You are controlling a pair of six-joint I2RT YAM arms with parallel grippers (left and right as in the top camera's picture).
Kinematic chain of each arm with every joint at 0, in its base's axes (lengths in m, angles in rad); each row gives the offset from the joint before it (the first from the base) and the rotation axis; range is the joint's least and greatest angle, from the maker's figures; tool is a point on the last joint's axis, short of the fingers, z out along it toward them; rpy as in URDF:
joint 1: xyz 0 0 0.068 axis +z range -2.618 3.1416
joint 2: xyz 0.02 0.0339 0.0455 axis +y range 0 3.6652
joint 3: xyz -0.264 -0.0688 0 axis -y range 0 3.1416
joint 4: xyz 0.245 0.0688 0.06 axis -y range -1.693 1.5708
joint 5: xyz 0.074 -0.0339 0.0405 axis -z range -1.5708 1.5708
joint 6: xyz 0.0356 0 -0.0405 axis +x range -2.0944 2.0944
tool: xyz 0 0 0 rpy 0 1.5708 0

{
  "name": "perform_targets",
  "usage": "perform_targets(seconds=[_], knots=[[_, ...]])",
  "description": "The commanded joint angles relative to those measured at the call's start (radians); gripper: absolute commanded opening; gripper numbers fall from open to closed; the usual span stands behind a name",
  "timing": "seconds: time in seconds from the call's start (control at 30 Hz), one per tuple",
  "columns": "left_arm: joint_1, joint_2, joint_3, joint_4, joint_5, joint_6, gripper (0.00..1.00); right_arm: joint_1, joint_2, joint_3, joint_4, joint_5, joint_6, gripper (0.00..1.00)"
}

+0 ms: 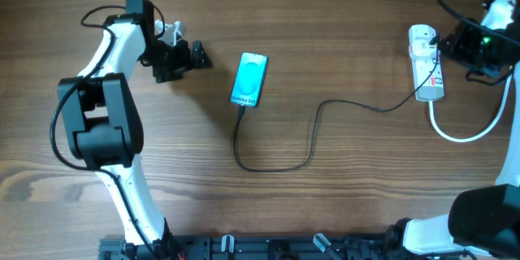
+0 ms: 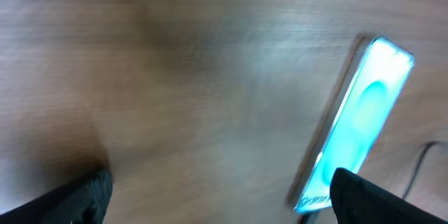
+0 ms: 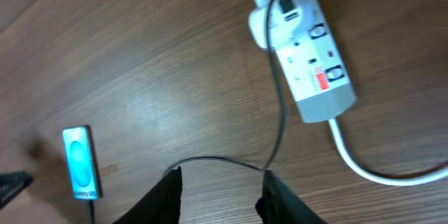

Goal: Plug charger to phone and switch on socket
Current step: 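Move the right gripper to the white power strip's switch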

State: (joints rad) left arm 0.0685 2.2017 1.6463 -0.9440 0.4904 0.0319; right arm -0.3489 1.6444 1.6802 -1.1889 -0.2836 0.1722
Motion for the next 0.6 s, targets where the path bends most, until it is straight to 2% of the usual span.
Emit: perform_targets(seconds=[0.0,0.1,0.17,0.3,0.37,0.57], knots=[[0.009,-0.250,-0.006,-0.005,-0.047,0.062,1.00,-0.014,-0.001,0.014,-0.006,-0.002,-0.024,0.34],[0.008,-0.517,-0.006,0.026,-0.047,0.027,1.00,-0.014,0.000,0.014,-0.006,-0.001,-0.034,0.13],[0.007,-0.704,-0.006,0.056,-0.047,0.012,1.00,-0.015,0.000,0.014,-0.003,-0.001,-0.034,0.04],[0.008,-0.938,-0.006,0.064,-0.047,0.013,1.00,-0.056,0.002,0.004,0.017,-0.002,-0.034,0.04],[0.008,-1.000,-0.006,0.061,-0.047,0.013,1.00,-0.105,0.002,-0.031,0.047,-0.002,-0.033,0.04],[0.008,-0.998,-0.006,0.060,-0.047,0.013,1.00,-0.229,0.002,-0.238,0.246,-0.037,0.041,0.04]])
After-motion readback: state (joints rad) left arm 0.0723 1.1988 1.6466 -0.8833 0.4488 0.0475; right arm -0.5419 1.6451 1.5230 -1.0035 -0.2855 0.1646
